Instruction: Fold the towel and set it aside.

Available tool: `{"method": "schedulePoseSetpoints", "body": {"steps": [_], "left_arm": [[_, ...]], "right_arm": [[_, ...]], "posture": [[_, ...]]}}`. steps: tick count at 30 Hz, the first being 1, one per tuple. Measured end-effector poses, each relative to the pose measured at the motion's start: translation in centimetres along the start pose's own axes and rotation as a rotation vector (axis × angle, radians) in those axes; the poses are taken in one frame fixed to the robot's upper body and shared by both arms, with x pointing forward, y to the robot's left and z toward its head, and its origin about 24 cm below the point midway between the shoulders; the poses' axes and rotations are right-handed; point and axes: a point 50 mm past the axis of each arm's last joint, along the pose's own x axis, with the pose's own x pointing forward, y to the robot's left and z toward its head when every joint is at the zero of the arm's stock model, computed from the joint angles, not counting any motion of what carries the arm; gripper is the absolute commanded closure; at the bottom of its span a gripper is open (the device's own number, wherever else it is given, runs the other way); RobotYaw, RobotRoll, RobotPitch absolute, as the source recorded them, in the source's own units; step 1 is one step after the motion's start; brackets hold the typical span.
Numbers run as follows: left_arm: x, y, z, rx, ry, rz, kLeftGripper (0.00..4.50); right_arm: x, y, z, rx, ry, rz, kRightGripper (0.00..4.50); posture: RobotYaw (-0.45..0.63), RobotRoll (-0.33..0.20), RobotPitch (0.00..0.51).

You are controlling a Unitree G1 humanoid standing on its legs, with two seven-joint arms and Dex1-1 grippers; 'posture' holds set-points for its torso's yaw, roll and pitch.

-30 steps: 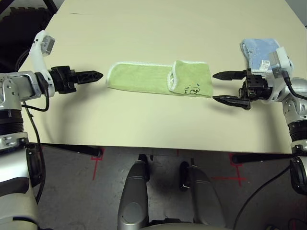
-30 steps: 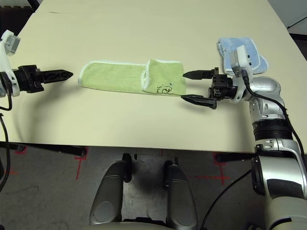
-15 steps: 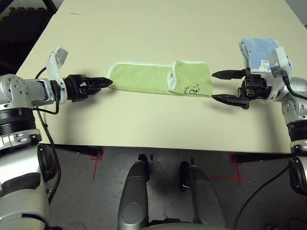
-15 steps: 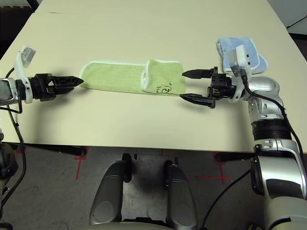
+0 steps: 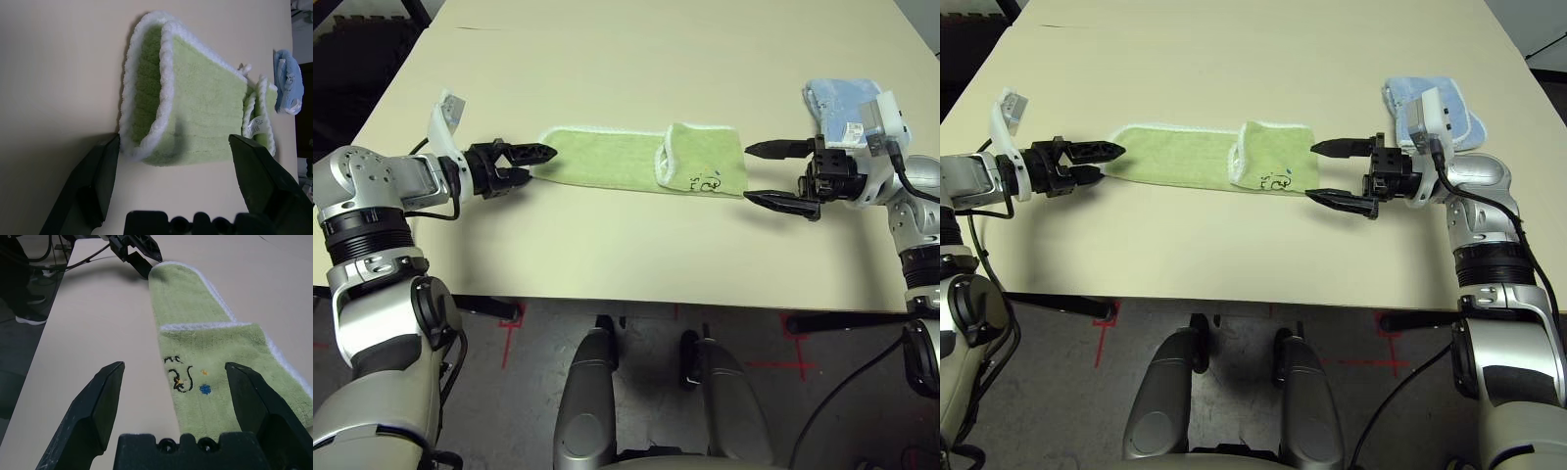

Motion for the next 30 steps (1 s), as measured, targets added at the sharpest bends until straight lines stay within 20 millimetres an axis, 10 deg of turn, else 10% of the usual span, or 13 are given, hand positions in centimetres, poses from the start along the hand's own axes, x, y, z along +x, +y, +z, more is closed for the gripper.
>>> {"method": "schedulePoseSetpoints", "body": {"steps": [3, 13, 30], "left_arm": [[0.1, 0.0, 0.0, 0.0, 0.001, 0.008, 0.57], [0.5, 0.0, -0.1, 0.006, -0.006, 0.013, 4.47], [-3.1, 0.2, 1.5, 0.21, 0.026, 0.097, 4.49]], "right_arm": [[0.0, 0.0, 0.0, -0.001, 0.001, -0.001, 0.0], [0.0, 0.0, 0.0, -0.003, 0.002, -0.002, 0.0], [0.2, -0.2, -0.5, 0.002, -0.004, -0.022, 0.0]], "posture": [[0.05, 0.0, 0.267], [0.05, 0.0, 0.266], [0.07, 0.0, 0.266]]}}
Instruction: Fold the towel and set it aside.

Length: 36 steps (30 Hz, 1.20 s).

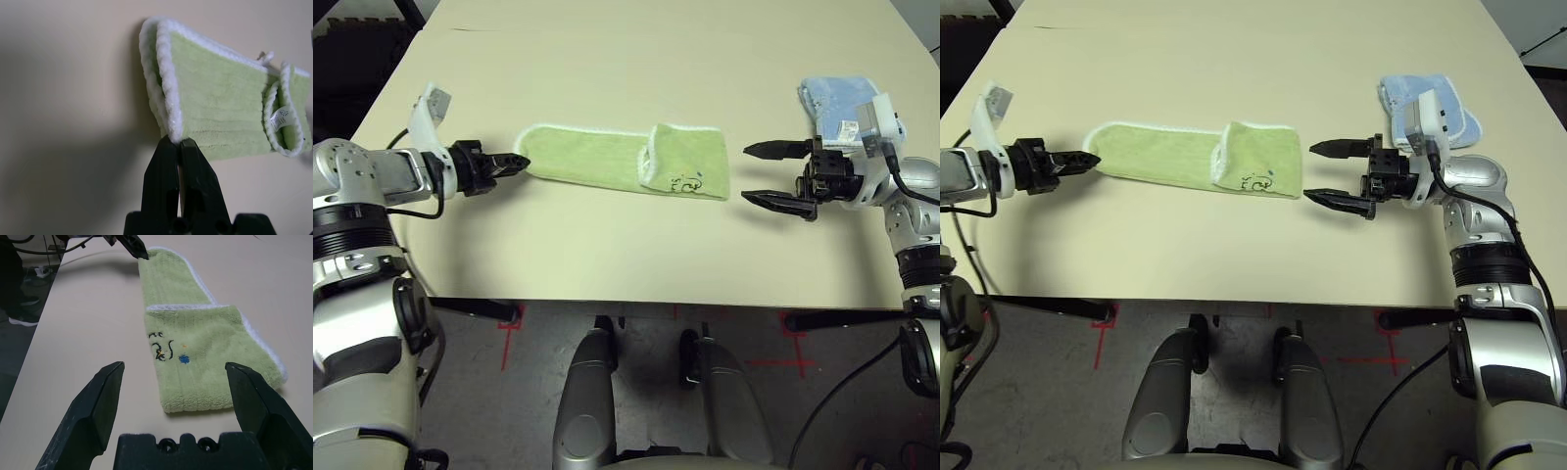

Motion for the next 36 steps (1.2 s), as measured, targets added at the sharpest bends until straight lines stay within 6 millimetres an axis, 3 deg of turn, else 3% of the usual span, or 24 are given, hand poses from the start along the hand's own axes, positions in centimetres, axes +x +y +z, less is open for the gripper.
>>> {"method": "schedulePoseSetpoints", "body": {"steps": [10, 16, 28, 36], "left_arm": [[-0.9, 1.0, -0.9, 0.061, 0.002, 0.032, 4.49], [-1.0, 1.2, -0.3, 0.135, -0.022, 0.037, 4.49], [-1.0, 2.2, -0.2, 0.159, 0.002, 0.045, 4.49], [-0.5, 0.3, 1.3, 0.232, -0.015, -0.018, 4.49]], "right_arm": [[0.2, -0.4, 0.2, -0.013, -0.012, -0.01, 0.0], [0.1, -0.6, 0.0, 0.001, 0.001, -0.019, 0.0], [-2.2, -0.2, -0.8, 0.032, 0.067, -0.042, 0.0], [-2.4, -0.2, -0.8, 0.031, 0.068, -0.049, 0.0]], "posture": [[0.09, 0.0, 0.252], [0.09, 0.0, 0.247], [0.06, 0.0, 0.247], [0.07, 0.0, 0.245]]}}
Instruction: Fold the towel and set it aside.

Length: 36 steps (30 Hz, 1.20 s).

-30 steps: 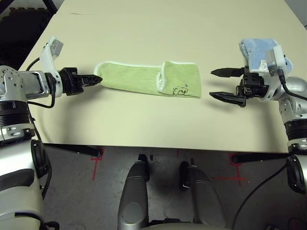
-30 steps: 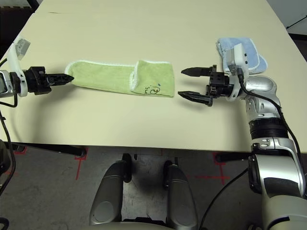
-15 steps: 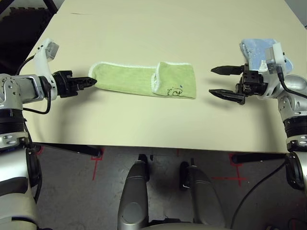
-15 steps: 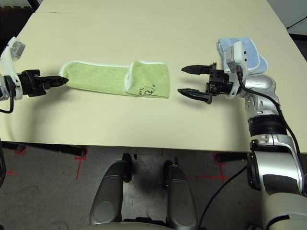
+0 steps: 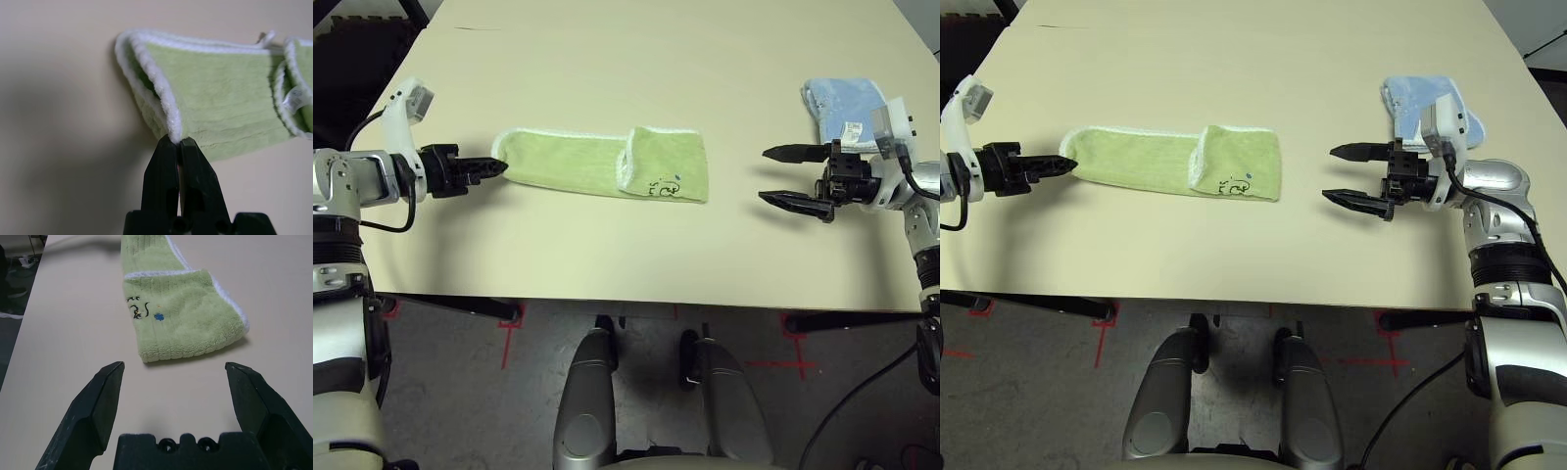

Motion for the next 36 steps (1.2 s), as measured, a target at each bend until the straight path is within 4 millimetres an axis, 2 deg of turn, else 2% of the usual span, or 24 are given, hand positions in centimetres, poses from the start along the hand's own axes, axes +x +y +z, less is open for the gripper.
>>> {"method": "schedulePoseSetpoints", "body": {"steps": [3, 11, 14, 19, 24, 29, 33, 36], "left_arm": [[0.1, -1.5, 0.9, 0.036, -0.008, -0.075, 4.49], [1.1, -7.6, 2.4, 0.13, 0.006, -0.365, 4.49], [1.9, -9.3, 2.8, 0.156, -0.001, -0.429, 4.49], [4.3, -10.9, 2.6, 0.155, -0.001, -0.473, 4.49], [5.7, -12.6, 3.4, 0.197, -0.04, -0.5, 4.49], [7.3, -14.0, 3.4, 0.182, -0.041, -0.548, 4.49], [7.3, -15.1, 4.1, 0.19, -0.049, -0.589, 4.49], [7.8, -15.6, 3.9, 0.174, -0.036, -0.615, 4.49]], "right_arm": [[0.1, 0.0, 0.0, 0.001, -0.003, -0.001, 0.0], [0.4, 0.0, -0.1, 0.002, -0.011, -0.004, 0.0], [0.4, 0.0, -0.1, 0.001, -0.013, -0.005, 0.0], [0.4, 0.0, -0.1, -0.004, -0.015, -0.01, 0.0], [0.5, 0.0, -0.1, -0.007, -0.016, -0.015, 0.0], [0.4, -0.1, 0.0, -0.009, -0.017, -0.024, 0.0], [0.4, -0.1, 0.0, -0.01, -0.017, -0.028, 0.0], [0.5, -0.1, 0.0, -0.014, -0.017, -0.033, 0.0]], "posture": [[0.07, 0.0, 0.245], [0.06, 0.0, 0.249], [0.06, 0.0, 0.248], [0.05, 0.0, 0.247], [0.05, 0.0, 0.246], [0.05, 0.0, 0.247], [0.05, 0.0, 0.247], [0.05, 0.0, 0.246]]}}
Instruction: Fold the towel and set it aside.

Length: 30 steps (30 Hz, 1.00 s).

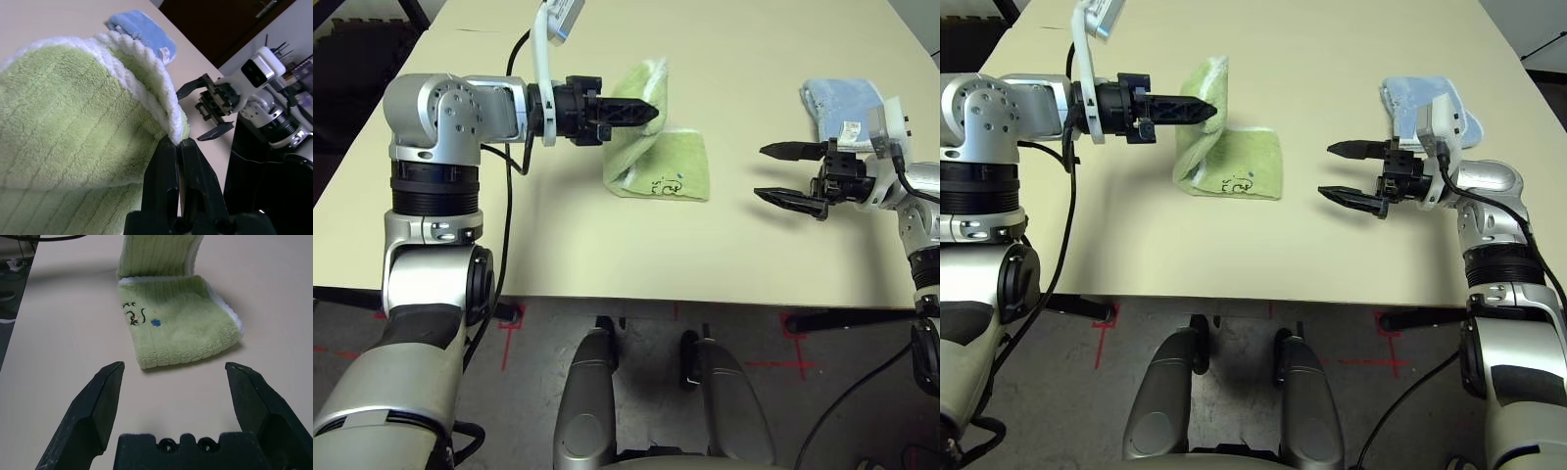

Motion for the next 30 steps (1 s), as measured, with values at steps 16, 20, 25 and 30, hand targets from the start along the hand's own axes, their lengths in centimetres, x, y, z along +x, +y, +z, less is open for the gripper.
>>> {"method": "schedulePoseSetpoints", "body": {"steps": [16, 20, 25, 30], "left_arm": [[4.0, 1.5, -2.7, -0.047, 0.072, 0.04, 4.49], [4.8, 1.5, -3.0, -0.044, 0.074, 0.033, 4.49], [5.1, 1.2, -3.5, -0.05, 0.099, 0.016, 4.49], [5.1, 0.6, -4.1, -0.055, 0.124, -0.02, 4.49]], "right_arm": [[0.3, 0.0, 0.1, -0.009, -0.011, -0.004, 0.0], [0.4, -0.1, 0.3, -0.013, -0.013, -0.004, 0.0], [0.4, -0.2, 0.4, -0.017, -0.015, -0.004, 0.0], [0.4, -0.2, 0.4, -0.018, -0.014, -0.004, 0.0]], "posture": [[0.04, 0.0, 0.24], [0.04, 0.0, 0.238], [0.03, 0.0, 0.235], [0.03, 0.0, 0.23]]}}
